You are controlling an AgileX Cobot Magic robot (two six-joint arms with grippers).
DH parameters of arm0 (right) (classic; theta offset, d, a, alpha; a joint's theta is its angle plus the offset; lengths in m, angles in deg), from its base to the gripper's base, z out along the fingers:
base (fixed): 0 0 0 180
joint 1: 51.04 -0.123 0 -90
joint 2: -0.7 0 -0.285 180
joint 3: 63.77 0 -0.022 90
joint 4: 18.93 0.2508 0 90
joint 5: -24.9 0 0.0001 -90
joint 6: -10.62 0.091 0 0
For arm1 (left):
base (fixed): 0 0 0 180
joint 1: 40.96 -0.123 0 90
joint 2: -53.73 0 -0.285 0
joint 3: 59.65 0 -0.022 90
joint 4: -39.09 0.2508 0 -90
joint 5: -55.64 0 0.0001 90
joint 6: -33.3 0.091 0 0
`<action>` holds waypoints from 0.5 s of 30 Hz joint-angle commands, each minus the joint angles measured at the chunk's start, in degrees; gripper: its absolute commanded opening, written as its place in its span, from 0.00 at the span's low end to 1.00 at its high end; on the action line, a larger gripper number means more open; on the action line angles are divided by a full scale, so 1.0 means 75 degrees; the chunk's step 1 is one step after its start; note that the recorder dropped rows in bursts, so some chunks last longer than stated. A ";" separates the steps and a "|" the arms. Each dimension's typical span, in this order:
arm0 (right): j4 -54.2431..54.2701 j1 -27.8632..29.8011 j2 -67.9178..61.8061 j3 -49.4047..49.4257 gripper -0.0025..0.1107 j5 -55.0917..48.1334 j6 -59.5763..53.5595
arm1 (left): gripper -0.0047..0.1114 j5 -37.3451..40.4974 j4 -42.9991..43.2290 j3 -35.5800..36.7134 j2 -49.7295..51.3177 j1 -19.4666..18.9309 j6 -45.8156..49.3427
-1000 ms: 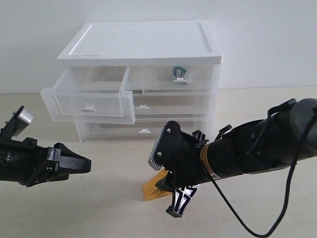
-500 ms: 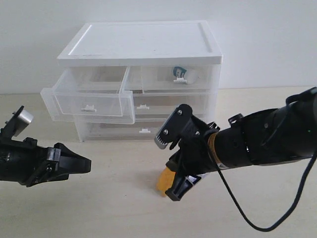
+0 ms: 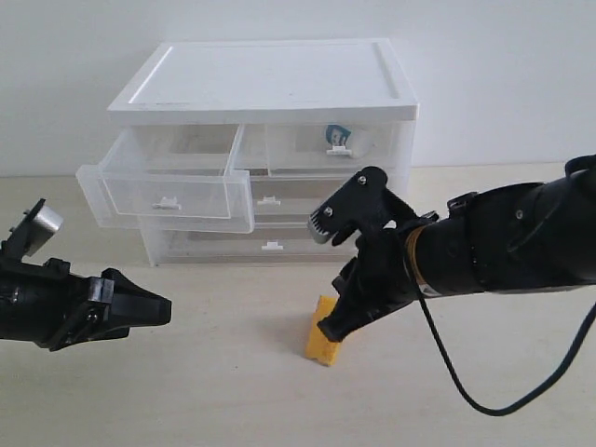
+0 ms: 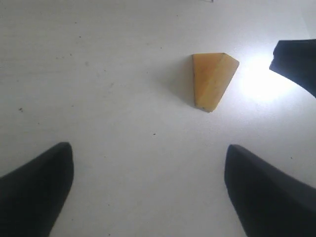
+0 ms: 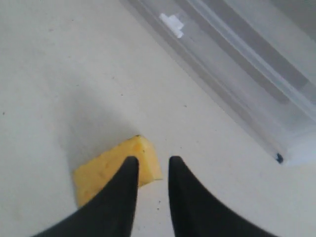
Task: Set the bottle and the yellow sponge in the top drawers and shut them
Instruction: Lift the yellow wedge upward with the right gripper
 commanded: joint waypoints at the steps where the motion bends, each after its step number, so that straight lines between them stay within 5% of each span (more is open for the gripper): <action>1: 0.1216 0.0010 0.0058 -0.0076 0.53 0.0215 0.1077 | 0.71 0.0053 -0.0042 0.0058 -0.0058 -0.0028 0.0057; 3: 0.2126 0.0010 0.0058 -0.0092 0.62 0.0265 0.1478 | 0.71 0.0053 -0.0042 0.0058 -0.0058 -0.0028 0.0057; 15: 0.4386 0.0010 -0.1024 -0.0092 0.55 0.0535 0.1620 | 0.71 0.0504 -0.0042 0.0058 -0.0058 -0.0028 0.0134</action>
